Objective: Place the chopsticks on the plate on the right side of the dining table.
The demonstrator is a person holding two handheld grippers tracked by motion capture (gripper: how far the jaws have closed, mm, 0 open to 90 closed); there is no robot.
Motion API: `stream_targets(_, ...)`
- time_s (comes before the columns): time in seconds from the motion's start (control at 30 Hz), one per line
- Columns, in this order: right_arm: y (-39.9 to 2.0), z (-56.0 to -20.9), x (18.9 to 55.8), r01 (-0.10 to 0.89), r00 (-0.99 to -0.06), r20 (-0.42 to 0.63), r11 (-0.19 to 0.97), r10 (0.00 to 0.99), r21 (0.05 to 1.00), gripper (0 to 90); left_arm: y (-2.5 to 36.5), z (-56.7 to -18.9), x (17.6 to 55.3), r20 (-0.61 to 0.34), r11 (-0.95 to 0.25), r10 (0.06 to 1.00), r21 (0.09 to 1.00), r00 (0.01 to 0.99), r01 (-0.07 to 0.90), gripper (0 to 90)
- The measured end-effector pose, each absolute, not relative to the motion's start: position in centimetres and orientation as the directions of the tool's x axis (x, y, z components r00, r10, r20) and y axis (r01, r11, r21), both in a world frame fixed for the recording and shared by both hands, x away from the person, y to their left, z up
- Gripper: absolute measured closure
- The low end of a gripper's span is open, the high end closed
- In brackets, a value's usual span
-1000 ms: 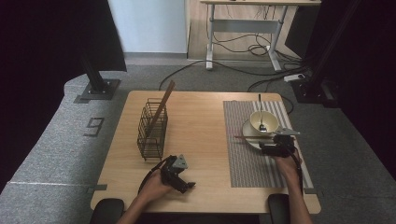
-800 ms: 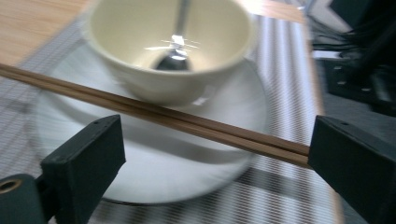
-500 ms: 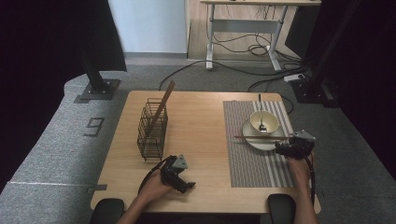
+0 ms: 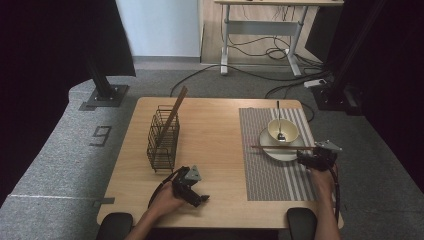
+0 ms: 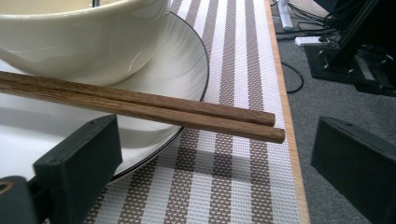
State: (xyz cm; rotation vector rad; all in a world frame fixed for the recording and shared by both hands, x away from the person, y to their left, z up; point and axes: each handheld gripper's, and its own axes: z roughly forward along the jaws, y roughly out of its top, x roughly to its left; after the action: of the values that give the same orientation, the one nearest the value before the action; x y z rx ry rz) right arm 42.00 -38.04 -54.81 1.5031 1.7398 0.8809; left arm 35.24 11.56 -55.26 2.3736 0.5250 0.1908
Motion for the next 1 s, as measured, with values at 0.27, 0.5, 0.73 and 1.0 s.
stream_targets(0.27,-37.78,-54.74,41.9,0.545,-0.133,-0.048,0.114,0.99,0.83,9.0,11.56,-55.26,35.24,-0.003,-0.681,0.42,0.659,0.907,0.318,0.0)
stream_targets(0.5,-37.61,-54.7,41.93,0.549,-0.139,-0.052,0.121,0.989,0.827,11.2,11.56,-55.26,35.24,-0.003,-0.681,0.42,0.659,0.907,0.318,0.0)
stream_targets(0.73,-37.47,-54.67,41.92,0.55,-0.143,-0.061,0.13,0.988,0.825,12.0,11.56,-55.26,35.24,-0.004,-0.681,0.42,0.659,0.907,0.318,0.0)
stream_targets(1.0,-37.39,-54.71,41.98,0.551,-0.148,-0.056,0.129,0.987,0.824,11.8,11.56,-55.26,35.24,-0.004,-0.682,0.42,0.659,0.908,0.318,0.0)
